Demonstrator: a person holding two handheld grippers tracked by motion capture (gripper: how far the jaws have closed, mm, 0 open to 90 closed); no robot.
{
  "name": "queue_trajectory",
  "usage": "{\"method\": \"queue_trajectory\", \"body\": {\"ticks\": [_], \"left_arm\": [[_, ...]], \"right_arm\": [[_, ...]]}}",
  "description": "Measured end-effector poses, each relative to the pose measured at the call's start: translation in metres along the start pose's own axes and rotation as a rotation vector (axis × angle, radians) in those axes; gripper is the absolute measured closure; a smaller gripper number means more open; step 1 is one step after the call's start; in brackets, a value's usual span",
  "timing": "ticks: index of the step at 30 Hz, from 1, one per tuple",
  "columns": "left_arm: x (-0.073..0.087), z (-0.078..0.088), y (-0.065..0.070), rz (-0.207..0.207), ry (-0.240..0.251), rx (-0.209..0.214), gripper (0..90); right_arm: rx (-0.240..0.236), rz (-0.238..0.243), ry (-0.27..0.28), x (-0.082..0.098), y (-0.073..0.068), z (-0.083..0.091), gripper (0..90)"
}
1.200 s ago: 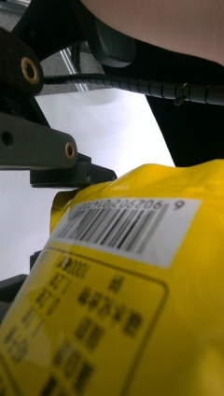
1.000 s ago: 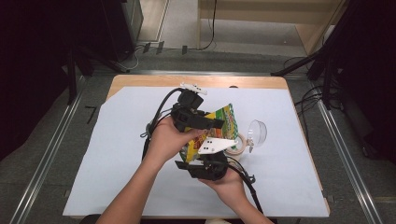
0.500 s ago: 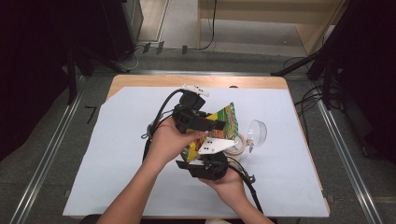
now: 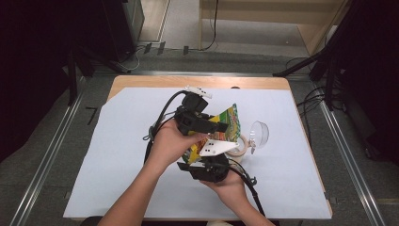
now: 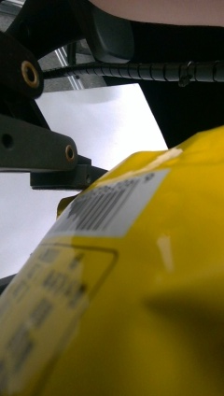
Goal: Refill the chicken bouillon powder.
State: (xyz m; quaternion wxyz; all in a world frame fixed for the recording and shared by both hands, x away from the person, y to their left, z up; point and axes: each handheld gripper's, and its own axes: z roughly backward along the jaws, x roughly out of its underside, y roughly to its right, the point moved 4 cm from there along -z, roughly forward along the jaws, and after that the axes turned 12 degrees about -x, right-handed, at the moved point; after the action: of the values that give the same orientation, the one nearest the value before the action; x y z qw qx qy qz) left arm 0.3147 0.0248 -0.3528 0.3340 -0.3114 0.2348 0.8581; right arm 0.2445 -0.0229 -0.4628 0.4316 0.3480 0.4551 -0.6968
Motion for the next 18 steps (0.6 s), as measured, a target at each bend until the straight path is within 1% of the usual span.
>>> {"method": "queue_trajectory", "body": {"ticks": [5, 18], "left_arm": [[-0.0001, -0.0003, -0.0015, 0.006, 0.001, 0.001, 63.3], [-0.0001, 0.0001, -0.0020, 0.002, 0.004, 0.001, 63.1]], "right_arm": [[0.002, 0.004, -0.001, -0.0006, -0.0005, 0.0003, 68.7], [0.007, 0.013, -0.005, -0.0009, 0.0004, 0.0005, 68.7]]}}
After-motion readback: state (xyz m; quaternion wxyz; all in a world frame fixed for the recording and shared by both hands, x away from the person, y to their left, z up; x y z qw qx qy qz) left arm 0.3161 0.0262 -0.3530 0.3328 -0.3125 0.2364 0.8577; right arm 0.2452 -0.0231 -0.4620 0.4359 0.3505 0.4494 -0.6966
